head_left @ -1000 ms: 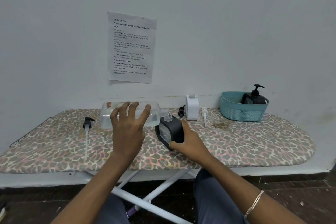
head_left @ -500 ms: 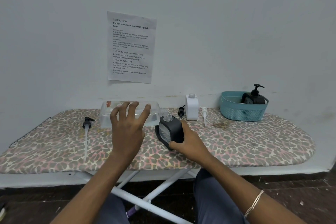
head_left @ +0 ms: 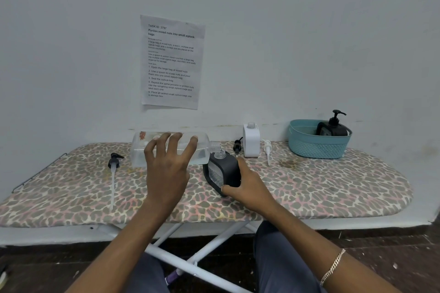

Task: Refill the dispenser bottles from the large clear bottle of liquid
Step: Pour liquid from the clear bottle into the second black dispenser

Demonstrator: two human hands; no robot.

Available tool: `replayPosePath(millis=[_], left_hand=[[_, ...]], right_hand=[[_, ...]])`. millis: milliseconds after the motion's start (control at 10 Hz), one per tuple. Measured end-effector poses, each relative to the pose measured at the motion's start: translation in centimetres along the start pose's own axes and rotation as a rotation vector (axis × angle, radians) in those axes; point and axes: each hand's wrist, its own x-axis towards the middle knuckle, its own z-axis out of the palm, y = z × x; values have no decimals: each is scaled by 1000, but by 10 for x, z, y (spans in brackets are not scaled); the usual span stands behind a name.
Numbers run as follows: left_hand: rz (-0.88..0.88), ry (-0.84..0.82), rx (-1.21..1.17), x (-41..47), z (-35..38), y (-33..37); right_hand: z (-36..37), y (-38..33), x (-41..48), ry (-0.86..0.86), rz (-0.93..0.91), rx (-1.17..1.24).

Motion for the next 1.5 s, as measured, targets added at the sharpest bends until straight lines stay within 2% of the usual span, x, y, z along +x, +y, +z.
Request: replayPosePath(millis=[1500], left_hand=[[18, 17, 17, 3, -1, -1]], right_hand=[[-1, -1, -1, -2, 7, 14]])
